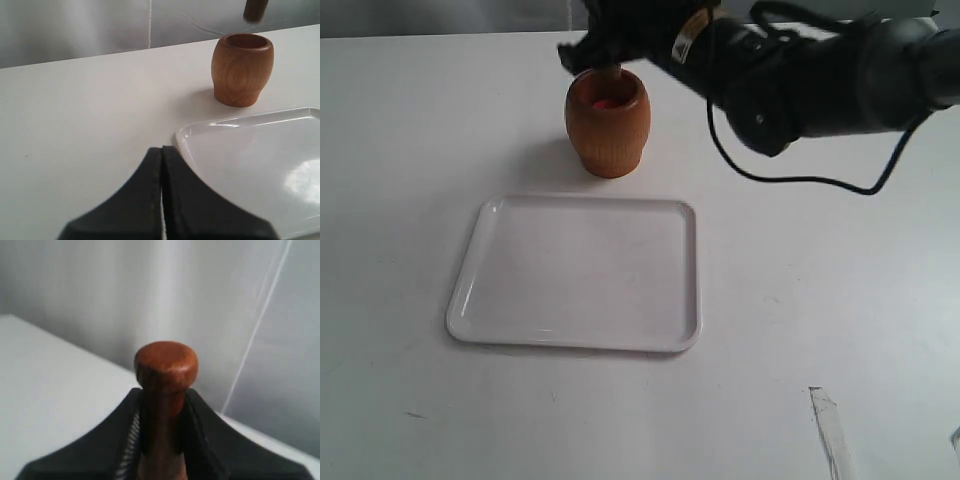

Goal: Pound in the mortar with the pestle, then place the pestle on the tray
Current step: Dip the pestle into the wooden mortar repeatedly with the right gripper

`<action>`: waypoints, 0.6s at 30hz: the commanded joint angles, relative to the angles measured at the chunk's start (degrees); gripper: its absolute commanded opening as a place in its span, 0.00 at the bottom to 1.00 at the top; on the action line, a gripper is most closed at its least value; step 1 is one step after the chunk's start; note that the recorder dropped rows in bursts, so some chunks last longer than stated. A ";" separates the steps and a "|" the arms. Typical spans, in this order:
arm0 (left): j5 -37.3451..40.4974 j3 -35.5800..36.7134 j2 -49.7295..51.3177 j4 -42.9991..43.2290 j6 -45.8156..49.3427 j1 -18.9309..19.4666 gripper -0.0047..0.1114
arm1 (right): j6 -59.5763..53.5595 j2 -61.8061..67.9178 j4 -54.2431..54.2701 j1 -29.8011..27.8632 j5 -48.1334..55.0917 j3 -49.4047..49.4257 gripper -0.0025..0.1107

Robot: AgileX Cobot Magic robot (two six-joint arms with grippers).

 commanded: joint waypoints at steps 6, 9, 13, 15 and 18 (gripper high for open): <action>-0.17 0.03 -0.07 -0.42 -0.47 -0.44 0.04 | 1.58 7.58 0.62 0.27 0.96 0.26 0.02; -0.17 0.03 -0.07 -0.42 -0.47 -0.44 0.04 | 1.47 3.12 0.62 0.27 -2.92 0.26 0.02; -0.17 0.03 -0.07 -0.42 -0.47 -0.44 0.04 | 0.95 -5.43 0.22 0.27 -6.72 0.26 0.02; -0.17 0.03 -0.07 -0.42 -0.47 -0.44 0.04 | -0.41 -9.52 -0.27 0.27 -7.11 0.26 0.02; -0.17 0.03 -0.07 -0.42 -0.47 -0.44 0.04 | -0.77 -12.88 -1.07 0.27 -6.41 0.26 0.02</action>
